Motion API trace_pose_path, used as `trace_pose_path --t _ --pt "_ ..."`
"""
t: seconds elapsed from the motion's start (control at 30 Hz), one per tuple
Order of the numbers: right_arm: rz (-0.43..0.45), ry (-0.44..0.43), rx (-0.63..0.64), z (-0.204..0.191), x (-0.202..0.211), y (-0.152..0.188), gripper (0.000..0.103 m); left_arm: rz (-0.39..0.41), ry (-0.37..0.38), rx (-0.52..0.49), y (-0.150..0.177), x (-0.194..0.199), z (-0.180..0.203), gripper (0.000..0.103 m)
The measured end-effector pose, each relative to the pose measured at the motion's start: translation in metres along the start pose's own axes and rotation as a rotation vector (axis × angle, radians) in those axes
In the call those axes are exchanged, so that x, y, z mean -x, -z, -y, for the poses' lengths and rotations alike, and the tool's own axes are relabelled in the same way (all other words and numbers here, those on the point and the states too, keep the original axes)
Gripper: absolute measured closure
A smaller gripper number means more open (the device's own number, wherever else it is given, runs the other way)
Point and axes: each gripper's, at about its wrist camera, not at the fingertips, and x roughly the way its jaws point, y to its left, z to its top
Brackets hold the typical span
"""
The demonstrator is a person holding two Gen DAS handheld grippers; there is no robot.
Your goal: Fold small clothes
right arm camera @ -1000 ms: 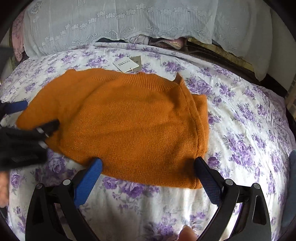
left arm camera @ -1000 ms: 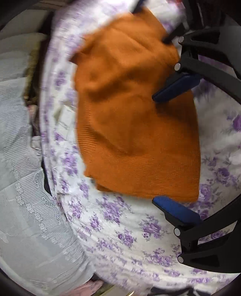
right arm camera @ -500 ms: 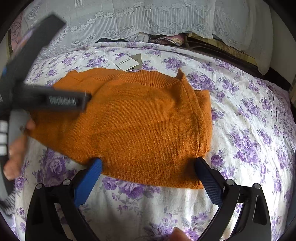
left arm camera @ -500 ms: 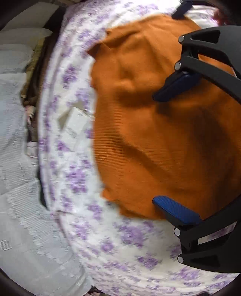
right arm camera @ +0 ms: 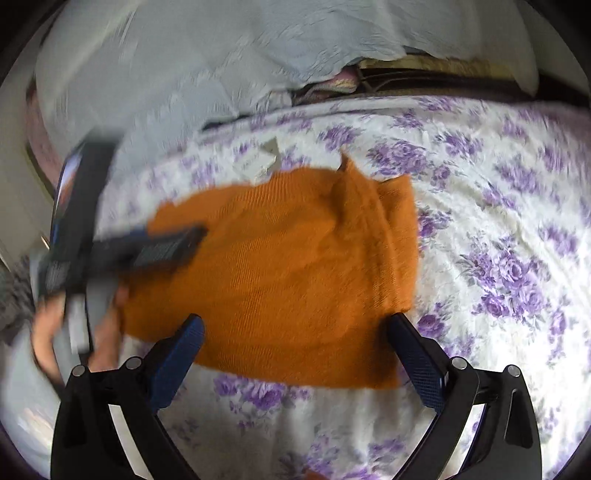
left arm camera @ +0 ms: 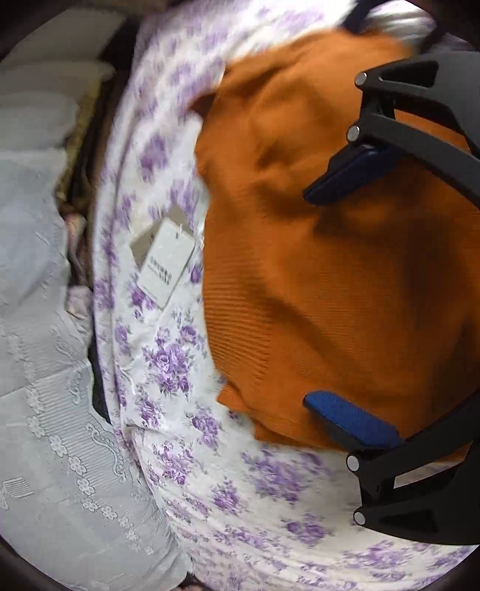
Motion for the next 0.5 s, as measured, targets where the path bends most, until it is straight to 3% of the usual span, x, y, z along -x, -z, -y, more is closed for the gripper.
trace_pose_path --t 0.07,0.17,0.3,0.5 --pt "0.022 -0.045 -0.121 0.025 0.003 -0.004 0.003 0.007 0.013 0.005 0.014 0.010 -0.006 0.005" --pt "0.056 -0.188 -0.327 0.062 0.001 -0.001 0.003 -0.031 0.016 0.017 0.019 0.006 -0.006 0.005" --pt "0.060 -0.225 -0.398 0.068 0.001 -0.007 0.003 -0.041 -0.006 0.009 0.020 0.003 -0.005 0.004" --pt "-0.081 -0.295 -0.459 0.069 -0.036 -0.041 0.003 -0.047 -0.049 0.034 0.004 0.003 -0.009 0.004"
